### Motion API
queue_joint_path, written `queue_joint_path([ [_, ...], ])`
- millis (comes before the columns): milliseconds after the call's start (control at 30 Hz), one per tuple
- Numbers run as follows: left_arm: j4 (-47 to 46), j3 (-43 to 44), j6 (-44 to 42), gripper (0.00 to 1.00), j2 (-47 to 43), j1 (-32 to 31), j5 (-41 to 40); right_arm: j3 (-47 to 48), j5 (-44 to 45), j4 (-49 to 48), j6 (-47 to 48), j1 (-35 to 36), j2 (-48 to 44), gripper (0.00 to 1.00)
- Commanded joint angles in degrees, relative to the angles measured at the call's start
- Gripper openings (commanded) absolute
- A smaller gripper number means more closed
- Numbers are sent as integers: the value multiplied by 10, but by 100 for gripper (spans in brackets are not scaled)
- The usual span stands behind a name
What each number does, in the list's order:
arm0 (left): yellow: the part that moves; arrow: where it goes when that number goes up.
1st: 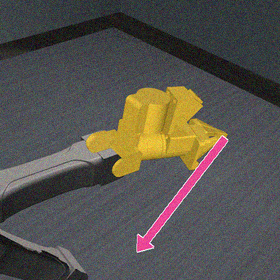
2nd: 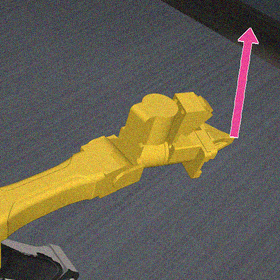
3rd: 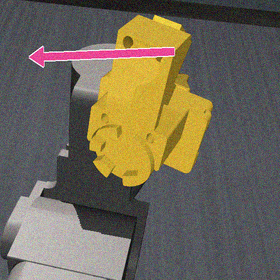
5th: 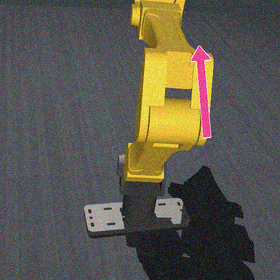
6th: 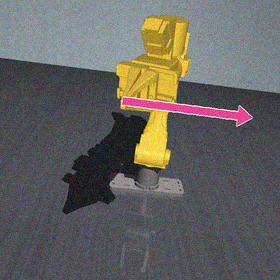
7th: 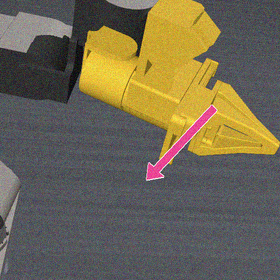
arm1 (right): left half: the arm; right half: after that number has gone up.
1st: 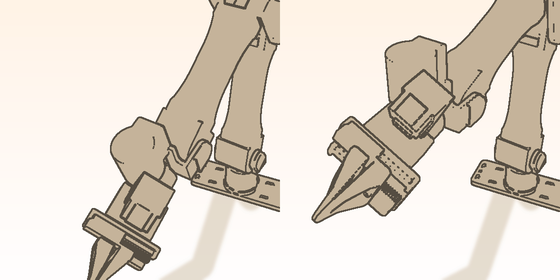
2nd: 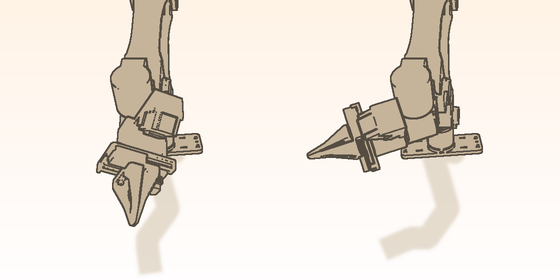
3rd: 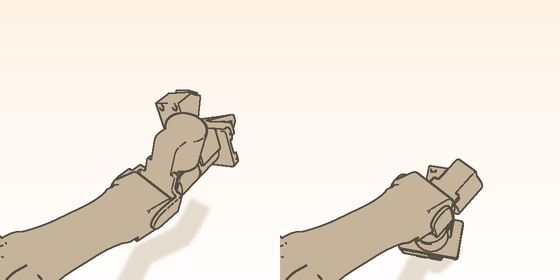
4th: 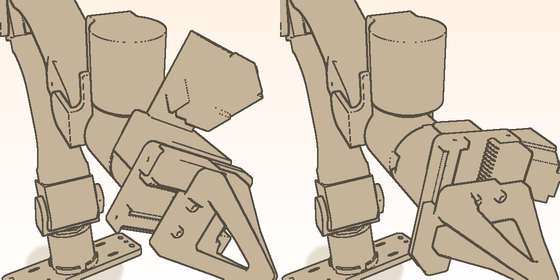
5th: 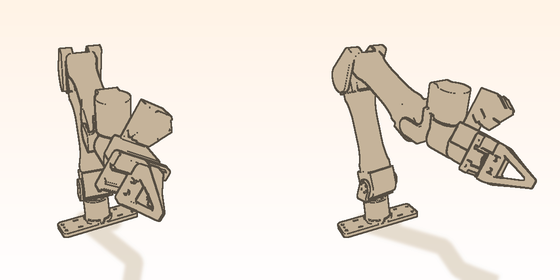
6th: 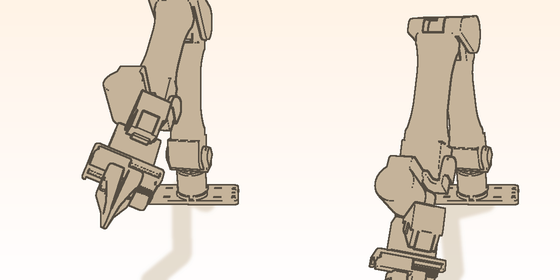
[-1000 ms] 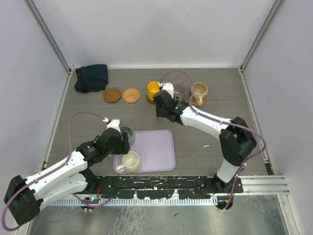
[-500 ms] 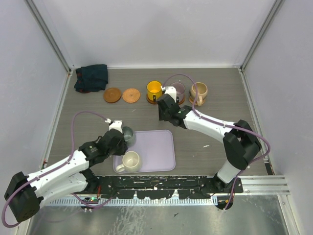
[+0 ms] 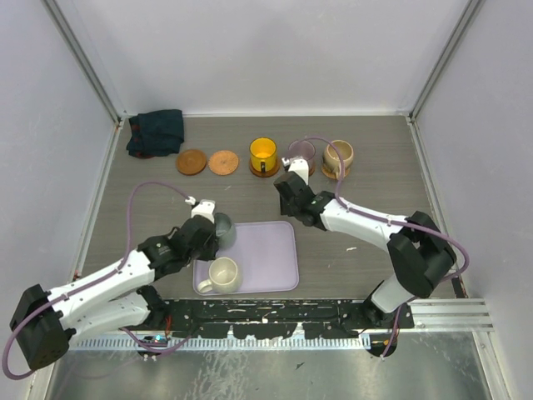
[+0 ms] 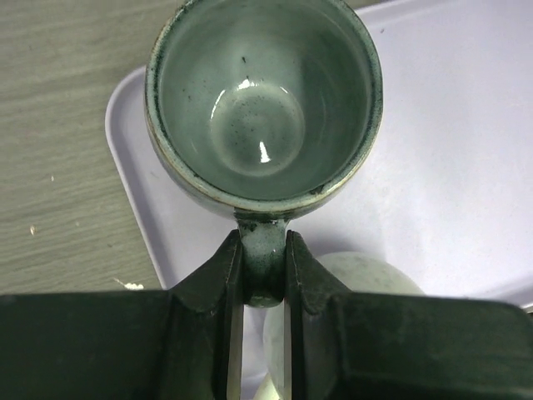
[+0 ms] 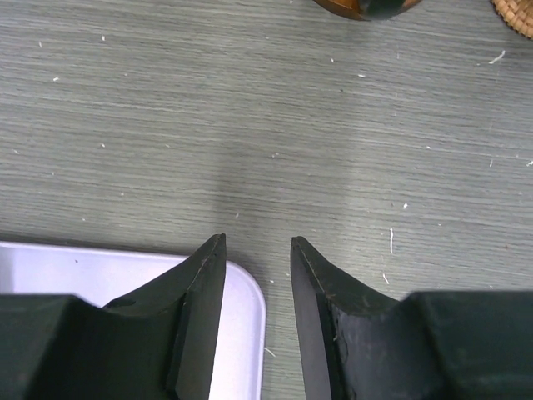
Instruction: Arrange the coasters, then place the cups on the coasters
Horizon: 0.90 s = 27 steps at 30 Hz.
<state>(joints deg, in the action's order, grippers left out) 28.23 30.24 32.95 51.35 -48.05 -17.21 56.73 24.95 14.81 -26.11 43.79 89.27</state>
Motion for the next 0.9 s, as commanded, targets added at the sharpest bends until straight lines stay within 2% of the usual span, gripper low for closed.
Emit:
queue_joint_path([
  [0, -81, 80, -43, 0, 23, -3, -38, -18, 32, -29, -8, 3, -41, 42],
  [300, -141, 162, -130, 0, 123, 3, -79, -71, 65, -34, -9, 2, -78, 39],
  [667, -229, 236, -195, 0, 209, 121, -41, -135, 80, -34, -16, -38, -147, 36],
  [867, -257, 283, -223, 0, 295, 169, -30, -149, 74, -33, -10, -69, -173, 36],
])
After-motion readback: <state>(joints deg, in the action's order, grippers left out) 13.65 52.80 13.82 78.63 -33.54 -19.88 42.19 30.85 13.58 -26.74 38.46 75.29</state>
